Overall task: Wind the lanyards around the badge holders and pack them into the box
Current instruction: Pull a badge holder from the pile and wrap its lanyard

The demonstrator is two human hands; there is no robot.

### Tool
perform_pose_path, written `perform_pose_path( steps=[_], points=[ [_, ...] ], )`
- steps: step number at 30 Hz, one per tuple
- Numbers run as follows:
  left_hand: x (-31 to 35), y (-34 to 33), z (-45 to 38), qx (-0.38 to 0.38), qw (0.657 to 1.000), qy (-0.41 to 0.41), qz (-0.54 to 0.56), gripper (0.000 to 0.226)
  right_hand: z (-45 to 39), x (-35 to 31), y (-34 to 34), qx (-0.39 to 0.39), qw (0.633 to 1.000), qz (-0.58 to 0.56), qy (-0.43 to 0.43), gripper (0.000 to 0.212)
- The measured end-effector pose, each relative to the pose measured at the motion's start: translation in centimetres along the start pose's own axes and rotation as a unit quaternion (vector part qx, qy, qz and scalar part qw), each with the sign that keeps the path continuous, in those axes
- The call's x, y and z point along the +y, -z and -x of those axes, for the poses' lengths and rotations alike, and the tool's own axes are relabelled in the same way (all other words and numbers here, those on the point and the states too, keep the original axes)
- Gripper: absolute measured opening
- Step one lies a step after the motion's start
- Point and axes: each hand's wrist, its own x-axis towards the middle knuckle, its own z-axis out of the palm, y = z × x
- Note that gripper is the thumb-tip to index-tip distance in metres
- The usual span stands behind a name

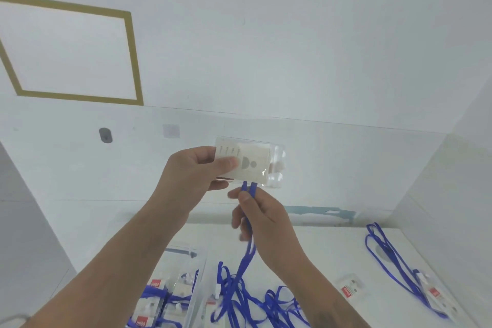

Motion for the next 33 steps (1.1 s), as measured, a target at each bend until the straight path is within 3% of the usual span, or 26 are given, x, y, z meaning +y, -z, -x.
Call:
perform_pose_path(
  steps=[3, 7, 10, 13, 16, 22, 27, 30, 33],
  points=[
    [0.0, 0.0, 0.0, 0.031, 0.999, -0.022, -0.023, 0.011, 0.6, -0.9, 0.3, -0.008, 0.979, 0.204, 0.025, 0.027],
    [-0.2, -0.1, 0.4, 0.067, 0.996, -0.033, -0.05, 0.021, 1.2, -3.6, 1.1, -0.052, 0.859, 0.503, 0.076, 0.035],
    [-0.5, -0.2, 1.2, 0.065, 0.995, -0.028, -0.074, 0.018, 1.4, -5.8, 1.6, -0.068, 0.811, 0.573, 0.095, 0.03],
    [-0.7, -0.2, 1.8, 0.034, 0.993, -0.026, -0.113, 0.012, 1.2, -8.0, 2.7, -0.078, 0.791, 0.599, 0.095, 0.029],
    [-0.8, -0.1, 2.1, -0.008, 0.99, -0.011, -0.139, 0.012, 0.3, -9.7, 4.5, -0.108, 0.813, 0.566, 0.083, 0.021],
    [-0.6, 0.3, 2.9, -0.104, 0.984, 0.062, -0.131, 0.005, -1.8, -10.4, 7.0, -0.146, 0.914, 0.375, 0.052, 0.009],
    [-0.4, 1.6, 3.4, -0.188, 0.976, 0.104, 0.015, 0.006, -2.7, -8.5, 7.4, -0.113, 0.976, 0.181, 0.041, 0.006],
    [-1.1, 2.1, 3.1, -0.14, 0.97, 0.134, 0.144, 0.031, -2.7, -4.8, 6.0, -0.041, 0.995, 0.091, 0.007, 0.019],
    [-1.6, 2.3, 2.4, -0.044, 0.966, 0.145, 0.209, 0.03, -0.9, -1.3, 3.1, -0.021, 0.991, 0.129, -0.008, 0.036]
  ],
)
